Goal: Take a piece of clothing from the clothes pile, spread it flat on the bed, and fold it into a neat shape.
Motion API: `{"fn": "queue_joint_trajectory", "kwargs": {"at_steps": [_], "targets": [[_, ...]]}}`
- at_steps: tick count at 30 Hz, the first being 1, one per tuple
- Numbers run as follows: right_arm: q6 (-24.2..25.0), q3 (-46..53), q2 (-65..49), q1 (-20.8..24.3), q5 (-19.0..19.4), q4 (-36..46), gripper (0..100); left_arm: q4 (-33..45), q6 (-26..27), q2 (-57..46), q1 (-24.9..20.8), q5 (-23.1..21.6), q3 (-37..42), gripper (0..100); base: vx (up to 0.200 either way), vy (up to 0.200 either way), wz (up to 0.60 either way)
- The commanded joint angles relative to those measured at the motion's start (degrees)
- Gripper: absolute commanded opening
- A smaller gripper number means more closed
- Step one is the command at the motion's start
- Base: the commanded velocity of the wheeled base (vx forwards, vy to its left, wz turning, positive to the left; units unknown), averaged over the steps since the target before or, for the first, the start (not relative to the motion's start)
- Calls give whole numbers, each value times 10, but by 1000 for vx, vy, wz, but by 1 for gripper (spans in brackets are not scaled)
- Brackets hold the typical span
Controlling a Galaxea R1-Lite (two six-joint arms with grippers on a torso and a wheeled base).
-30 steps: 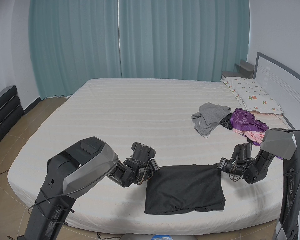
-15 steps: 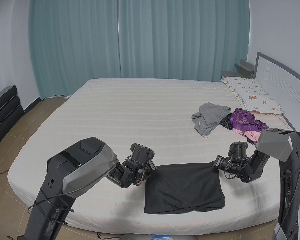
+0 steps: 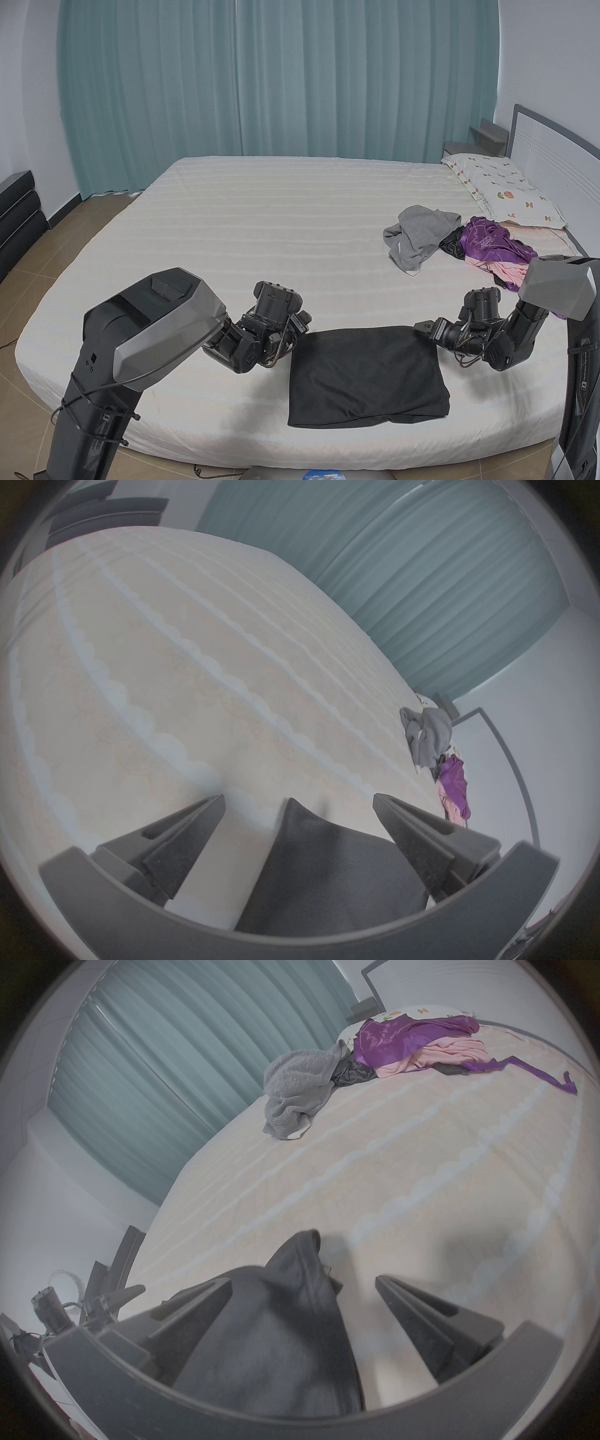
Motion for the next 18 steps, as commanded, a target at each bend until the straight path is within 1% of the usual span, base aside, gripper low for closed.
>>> {"fn": "queue_joint_trajectory", "kwargs": {"at_steps": [1, 4, 5, 7, 8, 9, 10, 11, 18], "targets": [[8, 80, -73, -2, 29, -5, 100, -45, -26, -67, 27, -5, 86, 100, 0, 0, 0], [5, 142, -97, -5, 39, -12, 100, -97, -26, -95, 37, -6, 166, 100, 0, 0, 0], [5, 145, -98, -5, 40, -13, 100, -99, -26, -96, 38, -6, 170, 100, 0, 0, 0], [8, 206, -120, -2, 57, -36, 100, -150, -26, -112, 39, -6, 227, 100, 0, 0, 0], [7, 233, -127, 0, 68, -47, 100, -161, -26, -114, 38, -6, 241, 100, 0, 0, 0], [5, 241, -129, 1, 71, -50, 100, -163, -25, -115, 38, -6, 246, 100, 0, 0, 0], [0, 280, -134, 4, 87, -71, 100, -166, -26, -118, 38, -6, 257, 100, 0, 0, 0], [0, 293, -134, 7, 92, -82, 100, -166, -26, -117, 37, -6, 260, 100, 0, 0, 0], [0, 330, -117, 9, 97, -97, 100, -164, -22, -112, 40, -5, 257, 100, 0, 0, 0]]}}
